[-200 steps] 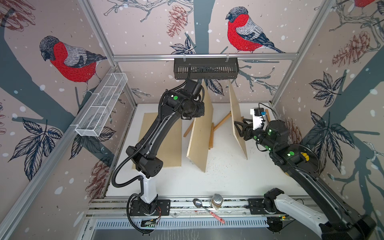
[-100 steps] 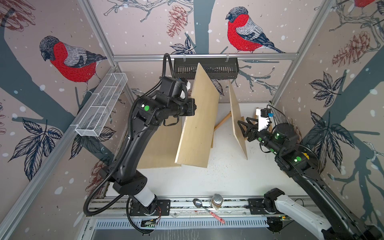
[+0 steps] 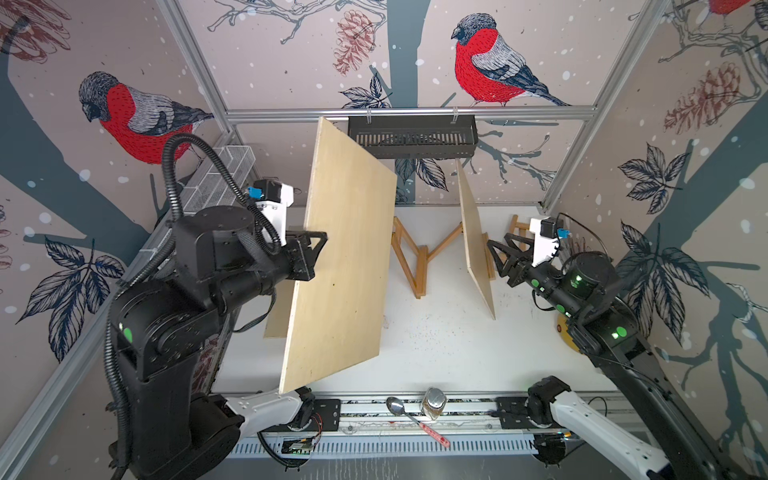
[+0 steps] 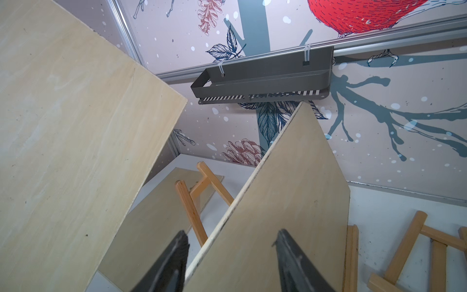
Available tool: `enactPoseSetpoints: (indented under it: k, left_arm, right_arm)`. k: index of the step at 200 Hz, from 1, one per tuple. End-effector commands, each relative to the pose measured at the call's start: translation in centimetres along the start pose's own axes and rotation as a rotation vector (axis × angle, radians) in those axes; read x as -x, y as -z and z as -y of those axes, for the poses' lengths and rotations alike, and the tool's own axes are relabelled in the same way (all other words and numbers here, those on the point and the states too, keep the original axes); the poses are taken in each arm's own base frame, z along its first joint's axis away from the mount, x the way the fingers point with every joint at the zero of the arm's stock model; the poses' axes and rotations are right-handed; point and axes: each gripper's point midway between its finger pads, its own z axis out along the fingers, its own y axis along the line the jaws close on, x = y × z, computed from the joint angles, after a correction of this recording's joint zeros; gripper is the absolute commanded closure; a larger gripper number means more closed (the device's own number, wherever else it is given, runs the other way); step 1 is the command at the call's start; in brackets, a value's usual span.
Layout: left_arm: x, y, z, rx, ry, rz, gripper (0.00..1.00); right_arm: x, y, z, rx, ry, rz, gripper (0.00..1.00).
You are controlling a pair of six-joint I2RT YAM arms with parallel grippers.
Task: Disassemble the easel
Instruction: Pick up the drawing board from the easel, then place the drawing board on the drawing board.
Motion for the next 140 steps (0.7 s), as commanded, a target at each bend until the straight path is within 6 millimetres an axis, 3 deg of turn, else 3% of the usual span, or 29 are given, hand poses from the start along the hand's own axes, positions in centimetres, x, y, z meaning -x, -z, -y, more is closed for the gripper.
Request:
enactPoseSetpoints:
  k: [1, 26, 50, 81, 113, 140]
  left_arm:
    - [1.9, 1.1, -2.0, 0.104, 0.056, 0.122, 1.00]
    - [0.5, -0.5, -3.8, 0.194, 0.059, 0.094, 1.00]
    - [-0.8, -3.9, -4.8, 0.259, 0.039, 0.056, 1.00]
    - [-0.7, -8.2, -5.5, 0.280, 0.010, 0.026, 1.00]
    - [-0.9, -13.4, -7.3, 0.189, 0.006, -0.054, 1.00]
    - [-0.7, -16.5, -9.7, 0.119, -0.013, -0.093, 1.00]
  right_arm:
    - [0.7, 0.4, -0.6, 0.023, -0.022, 0.013, 0.44]
    - [0.8, 0.4, -0.9, 0.028, -0.022, 0.012, 0.44]
    - [0.4, 0.2, -0.9, 0.026, -0.025, -0.004, 0.44]
    - [0.1, 0.2, -1.4, 0.041, -0.015, -0.018, 0.44]
    - [0.5, 0.6, -1.9, 0.054, 0.012, -0.018, 0.44]
    - [0.7, 1.1, -1.9, 0.051, 0.021, -0.013, 0.44]
